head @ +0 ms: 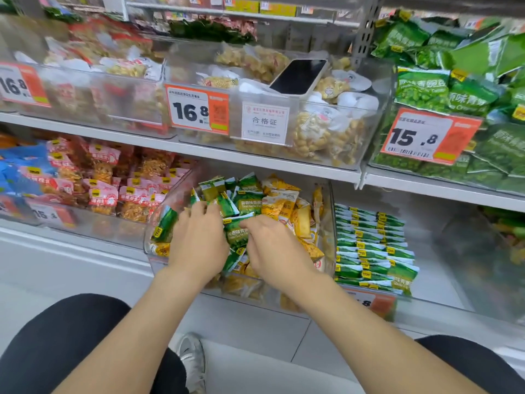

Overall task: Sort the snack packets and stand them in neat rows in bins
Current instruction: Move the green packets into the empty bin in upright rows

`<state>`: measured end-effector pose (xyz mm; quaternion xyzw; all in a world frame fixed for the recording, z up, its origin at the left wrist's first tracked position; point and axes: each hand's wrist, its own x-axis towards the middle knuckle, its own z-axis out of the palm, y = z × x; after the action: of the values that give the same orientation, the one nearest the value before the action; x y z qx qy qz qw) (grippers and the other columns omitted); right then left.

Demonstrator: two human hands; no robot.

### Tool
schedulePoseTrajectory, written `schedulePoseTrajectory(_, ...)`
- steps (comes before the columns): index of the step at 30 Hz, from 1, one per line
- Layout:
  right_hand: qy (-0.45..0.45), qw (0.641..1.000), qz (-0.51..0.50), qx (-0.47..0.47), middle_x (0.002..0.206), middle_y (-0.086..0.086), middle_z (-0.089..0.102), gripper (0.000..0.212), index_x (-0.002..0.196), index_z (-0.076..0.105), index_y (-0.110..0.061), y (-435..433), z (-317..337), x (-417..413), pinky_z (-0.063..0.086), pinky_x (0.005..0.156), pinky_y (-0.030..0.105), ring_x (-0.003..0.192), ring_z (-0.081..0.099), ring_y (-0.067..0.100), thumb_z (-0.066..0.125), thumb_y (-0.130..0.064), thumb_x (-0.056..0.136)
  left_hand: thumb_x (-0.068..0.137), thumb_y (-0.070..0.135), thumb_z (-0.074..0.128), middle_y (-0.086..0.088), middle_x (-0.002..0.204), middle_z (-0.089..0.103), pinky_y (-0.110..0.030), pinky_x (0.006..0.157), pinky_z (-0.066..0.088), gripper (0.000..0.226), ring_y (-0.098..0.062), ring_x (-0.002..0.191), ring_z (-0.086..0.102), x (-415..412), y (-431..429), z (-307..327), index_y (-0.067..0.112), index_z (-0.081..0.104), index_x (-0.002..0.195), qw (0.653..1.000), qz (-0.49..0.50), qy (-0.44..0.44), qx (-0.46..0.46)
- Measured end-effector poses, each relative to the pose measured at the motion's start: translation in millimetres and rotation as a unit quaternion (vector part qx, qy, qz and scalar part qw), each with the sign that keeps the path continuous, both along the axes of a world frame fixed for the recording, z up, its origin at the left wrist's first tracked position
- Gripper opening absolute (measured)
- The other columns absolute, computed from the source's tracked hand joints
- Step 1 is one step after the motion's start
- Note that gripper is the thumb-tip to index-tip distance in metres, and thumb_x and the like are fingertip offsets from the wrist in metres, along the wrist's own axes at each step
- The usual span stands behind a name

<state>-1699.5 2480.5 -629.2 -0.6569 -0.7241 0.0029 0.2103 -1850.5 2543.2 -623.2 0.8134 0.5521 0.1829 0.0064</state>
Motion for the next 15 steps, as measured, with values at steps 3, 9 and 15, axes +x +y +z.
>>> schedulePoseTrajectory(3,-0.036,0.999,-0.001,-0.025,0.145,0.013,0.055,0.047,0.145,0.052,-0.011,16,-13,-3,0.054,0.098,0.046,0.124,0.055,0.034,0.054,-0.004,0.099,0.09,0.017,0.06,-0.019,0.147,0.046,-0.048,0.101,0.048,0.049,-0.042,0.133,0.046,5,-1,-6,0.007,0.046,0.136,0.993,0.033,0.104,-0.033)
schedulePoseTrajectory(9,-0.079,0.992,-0.032,-0.088,0.144,0.011,0.047,0.07,0.163,0.026,-0.019,24,-12,-3,0.042,0.108,0.047,0.129,0.042,0.034,0.06,-0.033,0.104,0.088,0.014,0.062,-0.012,0.128,0.058,-0.042,0.088,0.047,0.038,-0.035,0.12,0.052,8,3,1,0.012,0.052,0.125,0.991,0.07,0.109,0.016)
schedulePoseTrajectory(15,-0.048,0.992,-0.101,-0.05,0.114,0.003,0.052,0.024,0.109,0.065,-0.02,8,10,-1,0.036,0.093,0.044,0.115,0.042,0.028,0.066,-0.041,0.099,0.096,0.013,0.055,-0.009,0.113,0.068,-0.04,0.076,0.041,0.016,-0.034,0.108,0.059,6,5,6,0.013,0.056,0.111,0.997,0.048,0.047,0.049)
